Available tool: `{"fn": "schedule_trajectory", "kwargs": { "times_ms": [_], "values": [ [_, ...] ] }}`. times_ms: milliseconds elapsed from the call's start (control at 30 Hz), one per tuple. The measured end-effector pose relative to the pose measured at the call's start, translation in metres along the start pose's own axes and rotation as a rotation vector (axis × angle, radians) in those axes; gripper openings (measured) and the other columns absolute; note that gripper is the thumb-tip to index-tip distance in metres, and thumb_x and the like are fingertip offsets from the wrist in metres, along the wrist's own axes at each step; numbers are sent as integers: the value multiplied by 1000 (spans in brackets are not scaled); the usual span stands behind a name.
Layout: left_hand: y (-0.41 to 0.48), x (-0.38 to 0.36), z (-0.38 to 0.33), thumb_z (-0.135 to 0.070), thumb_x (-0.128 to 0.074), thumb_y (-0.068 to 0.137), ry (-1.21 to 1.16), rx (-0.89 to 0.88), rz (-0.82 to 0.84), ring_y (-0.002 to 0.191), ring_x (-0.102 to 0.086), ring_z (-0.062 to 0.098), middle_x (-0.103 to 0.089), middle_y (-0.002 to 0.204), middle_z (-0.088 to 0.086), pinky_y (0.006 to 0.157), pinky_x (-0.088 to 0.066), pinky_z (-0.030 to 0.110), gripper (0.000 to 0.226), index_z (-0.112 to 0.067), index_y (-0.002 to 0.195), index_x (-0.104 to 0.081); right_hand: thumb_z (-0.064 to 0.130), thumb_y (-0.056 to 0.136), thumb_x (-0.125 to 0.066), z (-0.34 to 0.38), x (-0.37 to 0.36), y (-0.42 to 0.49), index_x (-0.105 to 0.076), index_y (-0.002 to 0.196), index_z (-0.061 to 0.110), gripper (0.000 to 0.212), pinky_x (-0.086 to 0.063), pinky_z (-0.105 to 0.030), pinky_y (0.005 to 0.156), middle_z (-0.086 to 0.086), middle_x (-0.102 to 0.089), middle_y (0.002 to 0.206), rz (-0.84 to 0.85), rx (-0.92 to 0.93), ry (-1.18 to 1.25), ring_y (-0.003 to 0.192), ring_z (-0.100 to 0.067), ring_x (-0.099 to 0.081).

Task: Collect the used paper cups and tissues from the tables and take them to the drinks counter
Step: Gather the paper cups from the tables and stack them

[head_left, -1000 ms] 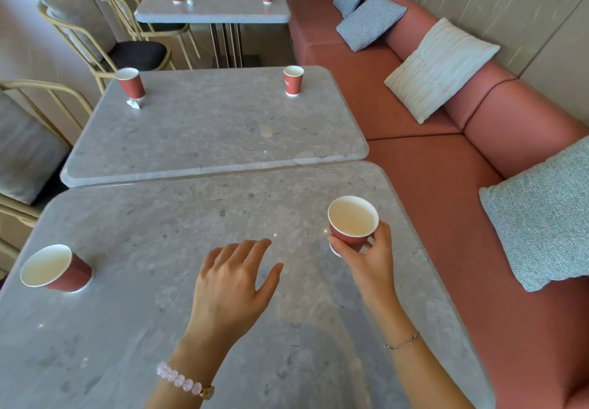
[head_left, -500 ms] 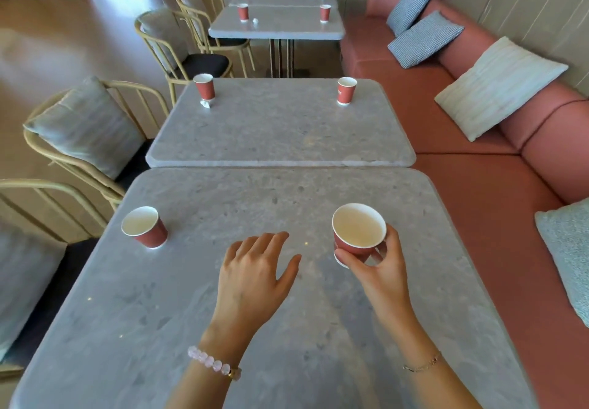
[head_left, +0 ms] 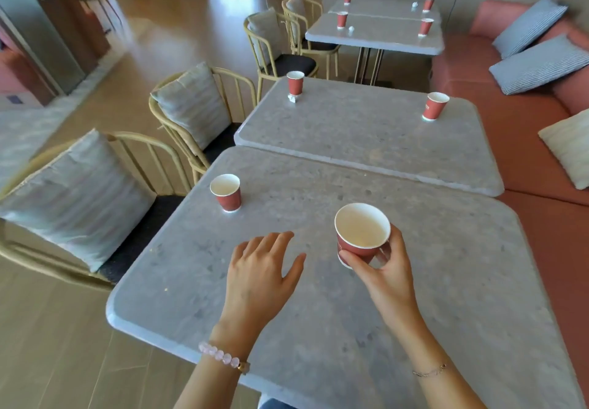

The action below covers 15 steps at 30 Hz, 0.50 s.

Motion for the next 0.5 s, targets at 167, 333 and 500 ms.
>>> {"fn": "schedule_trajectory", "kwargs": {
  "times_ms": [167,333,500],
  "values": [
    [-11,11,36,-45,-52,90,11,86,-37,101,-63,23,-68,112,-2,88,-46,37,39,-19,118,-62,12,66,-85,7,-40,2,-51,114,41,66,-47,-12,83,17,-62,115,93,11,17,106,-3,-60],
    [-6,13,72,-50,-45,92,7,120,-23,106,-61,20,-65,118,-5,92,-43,35,42,-23,122,-58,13,65,-86,6,-77,5,-52,111,44,65,-46,-10,82,20,-62,113,109,7,1,106,-2,-60],
    [11,9,111,-49,-46,92,-37,93,-1,105,-61,21,-65,116,-5,90,-42,35,41,-22,121,-59,16,65,-85,-5,-117,6,-52,111,47,65,-46,-10,81,20,-62,113,93,-27,-6,106,0,-60]
  ]
}}
Point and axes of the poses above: each hand's wrist, its own y-axis towards the middle knuckle, its own x-axis out of the back of the hand, z = x × y, the point moved 10 cm from there along y, towards the middle knuckle
